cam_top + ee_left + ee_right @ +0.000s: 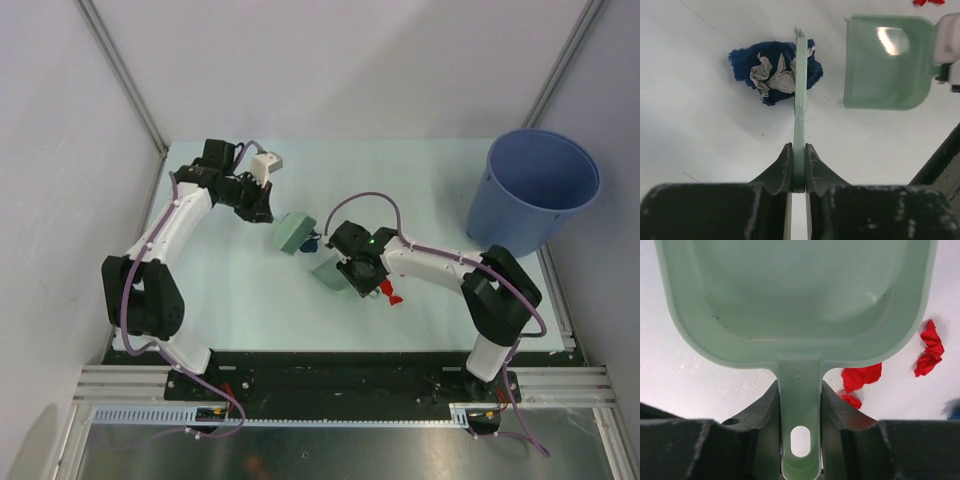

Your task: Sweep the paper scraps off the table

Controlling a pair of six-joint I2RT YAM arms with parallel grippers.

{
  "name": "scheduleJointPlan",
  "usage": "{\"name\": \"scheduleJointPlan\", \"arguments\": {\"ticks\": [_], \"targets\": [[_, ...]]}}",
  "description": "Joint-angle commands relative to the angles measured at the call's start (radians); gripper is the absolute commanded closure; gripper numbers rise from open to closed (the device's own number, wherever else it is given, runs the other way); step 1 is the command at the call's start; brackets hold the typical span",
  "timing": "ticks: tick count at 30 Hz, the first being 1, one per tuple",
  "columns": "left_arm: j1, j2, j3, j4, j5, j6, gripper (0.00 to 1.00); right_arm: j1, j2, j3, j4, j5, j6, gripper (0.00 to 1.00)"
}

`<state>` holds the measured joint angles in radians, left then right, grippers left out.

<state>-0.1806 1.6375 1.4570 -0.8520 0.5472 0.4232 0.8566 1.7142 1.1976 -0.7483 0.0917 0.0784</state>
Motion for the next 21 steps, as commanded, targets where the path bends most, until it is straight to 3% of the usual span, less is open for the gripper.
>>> {"name": "scheduleJointPlan", "arguments": {"ticks": [1, 7, 11, 17, 21], "targets": [[0.009, -0.073, 0.045, 0.034, 0.095, -0.034, 1.00, 0.010, 0.060, 0.010, 0.067, 0.083, -0.014, 1.00], [0.065, -0.140, 0.080, 0.034, 0.146, -0.073, 1.00, -0.008, 0.117, 0.045, 0.168, 0.109, -0.009, 1.00], [0.104, -0.117, 0.137, 0.044, -0.007, -0.074, 1.00, -0.010, 0.153, 0.088, 0.178, 0.108, -0.032, 1.00], [0.110, 0.031, 0.169, 0.120, -0.210, -0.093, 1.00, -0.004, 0.229, 0.158, 0.155, 0.091, -0.063, 1.00], [0.090, 0.117, 0.189, 0.125, -0.150, -0.100, 1.00, -0.001, 0.265, 0.198, 0.148, 0.089, -0.075, 1.00]]}}
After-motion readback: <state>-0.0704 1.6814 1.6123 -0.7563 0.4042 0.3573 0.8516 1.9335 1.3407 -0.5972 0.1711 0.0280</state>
